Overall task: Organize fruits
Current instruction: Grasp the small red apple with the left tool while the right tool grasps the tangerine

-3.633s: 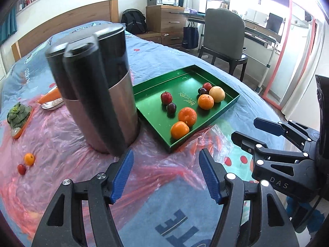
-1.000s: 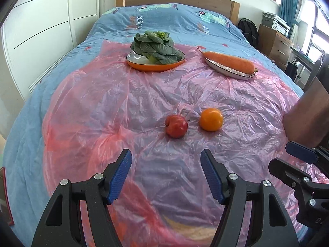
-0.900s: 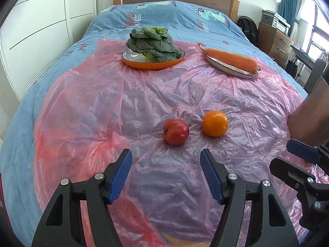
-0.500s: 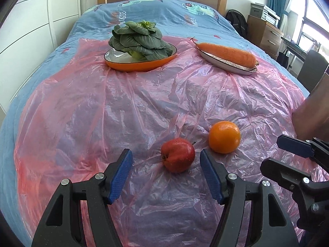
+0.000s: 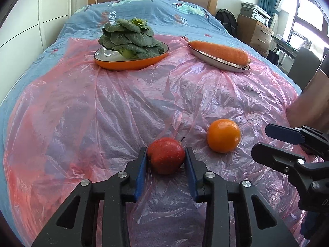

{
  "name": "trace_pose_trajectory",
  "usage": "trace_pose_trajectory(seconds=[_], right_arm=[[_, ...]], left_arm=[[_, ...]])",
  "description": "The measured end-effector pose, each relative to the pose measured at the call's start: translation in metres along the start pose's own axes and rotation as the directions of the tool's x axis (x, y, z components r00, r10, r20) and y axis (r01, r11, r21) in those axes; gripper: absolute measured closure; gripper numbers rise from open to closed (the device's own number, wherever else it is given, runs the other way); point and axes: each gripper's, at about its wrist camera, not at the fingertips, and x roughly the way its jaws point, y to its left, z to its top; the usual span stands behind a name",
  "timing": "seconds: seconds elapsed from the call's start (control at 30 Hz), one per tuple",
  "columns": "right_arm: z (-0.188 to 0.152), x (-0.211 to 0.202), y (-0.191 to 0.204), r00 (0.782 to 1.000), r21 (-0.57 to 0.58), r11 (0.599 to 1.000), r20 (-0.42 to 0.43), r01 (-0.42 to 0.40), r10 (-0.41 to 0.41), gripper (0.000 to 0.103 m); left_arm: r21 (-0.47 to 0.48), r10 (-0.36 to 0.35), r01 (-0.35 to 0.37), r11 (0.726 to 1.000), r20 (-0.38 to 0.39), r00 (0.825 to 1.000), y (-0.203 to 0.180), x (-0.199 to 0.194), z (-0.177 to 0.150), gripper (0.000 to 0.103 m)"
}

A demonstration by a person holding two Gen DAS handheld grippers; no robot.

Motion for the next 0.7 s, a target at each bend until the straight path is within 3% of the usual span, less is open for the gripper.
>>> trace_pose_trajectory(seconds=[0.17, 0.37, 0.7], right_arm=[[0.004, 0.01, 0.008, 1.0, -0.01, 1.0, -0.003, -0.015, 0.015, 0.026], [0.008, 0.025, 0.017, 0.999, -0.022, 0.999, -0.018, -0.027, 0.026, 0.047], [0.013, 0.044, 0.027, 0.999, -0.047, 0.999, -0.047, 0.008, -0.01, 0.055]], left_arm=[[-0.053, 0.014, -0.012, 0.999, 0.03, 0.999, 0.008, -0.01, -0.003, 0.073], [-0.121, 0.069, -0.061, 0.991, 0.061, 0.996, 0.014, -0.024, -0.013, 0.073], [-0.193, 0.074, -0.056, 0.98, 0.09, 0.993, 0.02, -0.031, -0.025, 0.073]])
